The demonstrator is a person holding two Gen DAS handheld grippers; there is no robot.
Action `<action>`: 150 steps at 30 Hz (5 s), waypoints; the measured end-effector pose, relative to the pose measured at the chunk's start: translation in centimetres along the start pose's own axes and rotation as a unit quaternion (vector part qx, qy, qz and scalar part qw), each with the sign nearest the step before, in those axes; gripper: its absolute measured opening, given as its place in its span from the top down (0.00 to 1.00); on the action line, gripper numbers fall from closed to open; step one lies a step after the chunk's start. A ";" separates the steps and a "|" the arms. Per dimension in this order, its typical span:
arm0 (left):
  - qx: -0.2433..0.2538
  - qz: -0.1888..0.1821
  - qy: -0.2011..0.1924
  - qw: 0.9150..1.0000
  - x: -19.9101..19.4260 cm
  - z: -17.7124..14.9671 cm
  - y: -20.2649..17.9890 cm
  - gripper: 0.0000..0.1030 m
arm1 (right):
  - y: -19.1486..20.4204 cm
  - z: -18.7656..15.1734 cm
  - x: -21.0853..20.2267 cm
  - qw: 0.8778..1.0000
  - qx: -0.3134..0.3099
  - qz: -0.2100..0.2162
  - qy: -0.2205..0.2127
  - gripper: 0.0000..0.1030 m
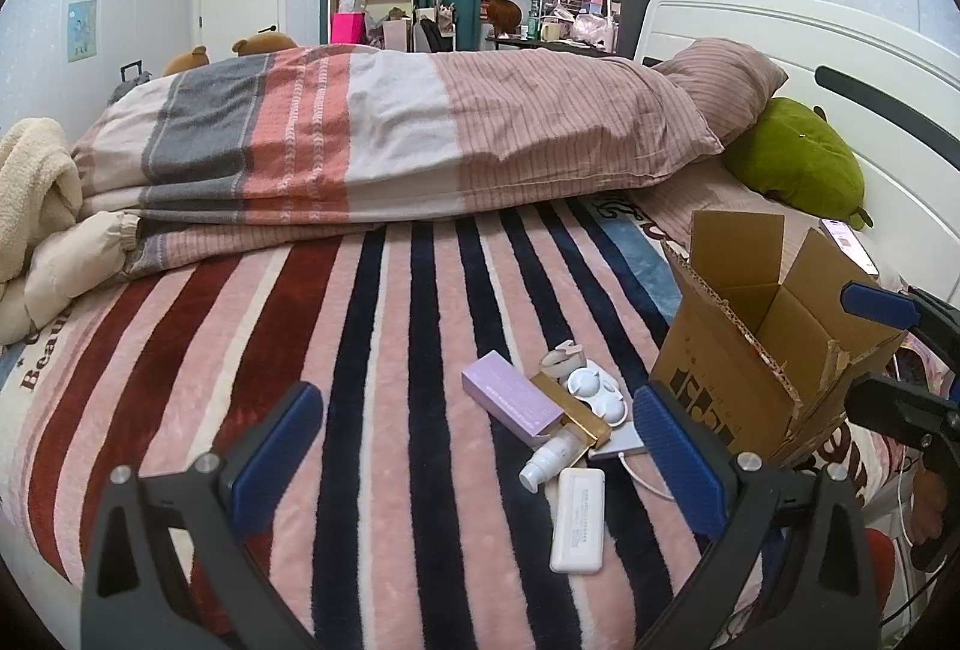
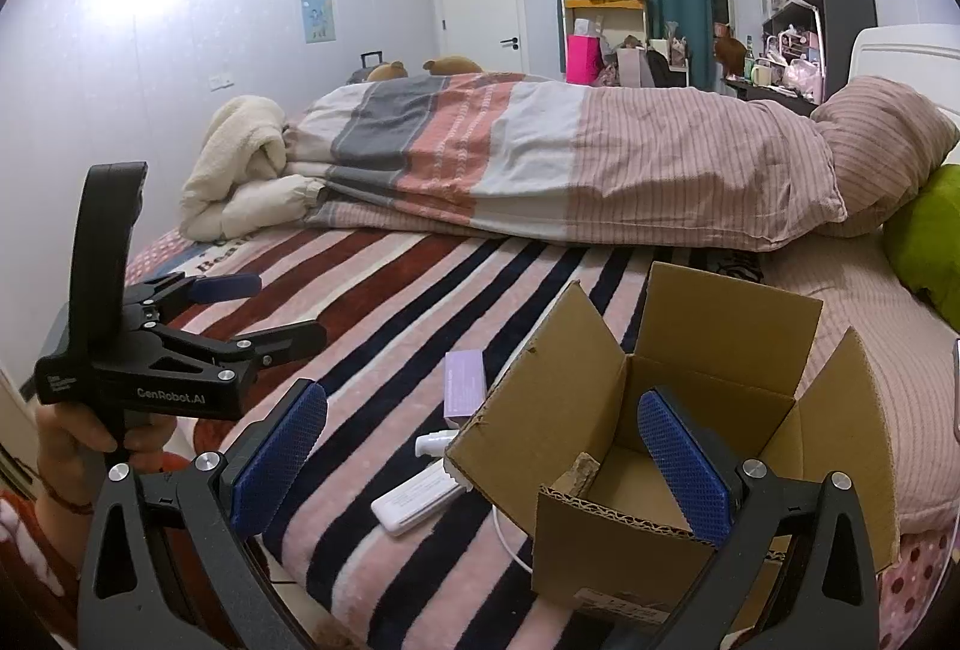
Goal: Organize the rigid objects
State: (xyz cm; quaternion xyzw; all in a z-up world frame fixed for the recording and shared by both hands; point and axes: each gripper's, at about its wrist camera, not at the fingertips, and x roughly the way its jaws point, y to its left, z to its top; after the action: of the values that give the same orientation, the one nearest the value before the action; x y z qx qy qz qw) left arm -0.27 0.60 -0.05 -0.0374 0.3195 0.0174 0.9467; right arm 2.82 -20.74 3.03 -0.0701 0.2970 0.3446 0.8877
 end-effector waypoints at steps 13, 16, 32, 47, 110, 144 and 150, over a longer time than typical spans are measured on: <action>0.001 0.000 0.000 1.000 0.0 0.0 0.0 0.00 | 0.1 -0.1 0.1 1.000 0.001 0.001 0.001 0.00; 0.001 0.000 0.000 1.000 0.0 0.0 0.0 0.00 | 0.1 -0.1 0.1 1.000 0.001 0.002 0.001 0.00; 0.001 0.001 0.000 1.000 0.0 0.0 0.3 0.00 | 0.3 -0.2 0.2 1.000 0.001 0.003 0.001 0.00; 0.001 -0.006 -0.001 1.000 -0.3 -0.1 1.7 0.00 | 1.7 -0.5 0.0 1.000 -0.016 -0.011 -0.012 0.00; 0.066 -0.337 0.059 0.937 3.7 8.7 -3.0 0.51 | 6.1 2.9 3.4 1.000 -0.017 -0.004 -0.014 0.70; 0.091 -0.234 0.084 0.964 4.4 12.4 -4.5 0.17 | -2.6 4.9 1.3 0.995 0.028 -0.022 0.092 0.57; 0.046 -0.167 0.057 0.983 3.3 9.2 5.1 0.13 | 5.3 5.7 4.9 0.994 -0.022 0.064 0.090 0.52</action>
State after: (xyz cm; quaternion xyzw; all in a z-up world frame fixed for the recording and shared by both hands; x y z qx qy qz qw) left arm 7.64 6.43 4.92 -0.0476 0.3622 -0.1581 0.9174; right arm 4.99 -12.07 5.24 -0.1012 0.3723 0.3998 0.8315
